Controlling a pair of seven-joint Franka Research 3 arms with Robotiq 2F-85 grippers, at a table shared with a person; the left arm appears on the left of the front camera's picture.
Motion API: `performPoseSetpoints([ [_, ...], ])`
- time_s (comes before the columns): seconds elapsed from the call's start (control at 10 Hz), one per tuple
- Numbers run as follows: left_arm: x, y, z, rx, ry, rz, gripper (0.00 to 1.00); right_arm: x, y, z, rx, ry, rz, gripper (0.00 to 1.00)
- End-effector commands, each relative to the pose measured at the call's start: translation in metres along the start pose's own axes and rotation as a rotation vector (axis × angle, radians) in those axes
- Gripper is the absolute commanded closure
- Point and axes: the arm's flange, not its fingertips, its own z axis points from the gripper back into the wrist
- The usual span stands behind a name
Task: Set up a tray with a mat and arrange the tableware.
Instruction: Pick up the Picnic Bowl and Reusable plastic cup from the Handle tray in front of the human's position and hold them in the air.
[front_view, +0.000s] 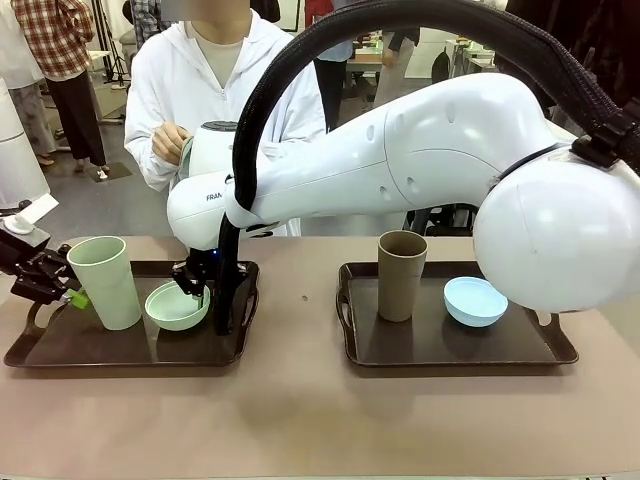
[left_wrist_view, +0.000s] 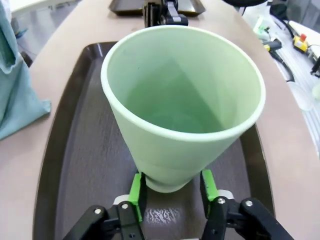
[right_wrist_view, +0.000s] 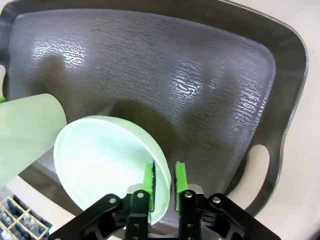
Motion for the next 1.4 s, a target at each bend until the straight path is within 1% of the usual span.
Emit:
performPoseSetpoints([
  [0.0,0.016,-0.004,-0.005,-0.017,-0.006,-0.013,1.0,0.004,0.005,-0.003,0.005,0.004,-0.016,1.0],
  [0.1,0.02,-0.007,-0.006,-0.022,-0.003,-0.015,1.0,0.004,0.005,-0.004,0.005,0.005,-0.016,1.0],
  [0.2,0.021,-0.009,-0.007,-0.026,0.003,-0.017,0.91,0.004,0.006,-0.005,0.004,0.005,-0.015,1.0],
  [0.3,0.029,-0.011,-0.016,-0.034,0.018,-0.004,0.63,0.004,0.006,-0.005,0.008,0.005,-0.018,1.0],
  [0.5,0.042,-0.01,-0.032,-0.039,0.044,0.009,0.63,0.006,0.006,-0.007,0.008,0.024,-0.026,1.0],
  [0.9,0.066,-0.012,-0.05,-0.032,0.051,0.025,0.63,0.006,0.005,-0.008,0.004,0.036,-0.045,1.0],
  [1.0,0.069,-0.012,-0.052,-0.032,0.05,0.027,0.44,0.005,0.006,-0.008,0.005,0.037,-0.048,1.0],
  [1.1,0.074,-0.013,-0.056,-0.037,0.049,0.029,0.43,0.006,0.004,-0.008,0.001,0.036,-0.052,1.0],
  [1.2,0.078,-0.013,-0.058,-0.038,0.05,0.029,0.24,0.006,0.004,-0.008,0.0,0.038,-0.052,1.0],
  [1.3,0.081,-0.015,-0.058,-0.039,0.049,0.03,0.23,0.006,0.005,-0.008,0.001,0.041,-0.051,1.0],
])
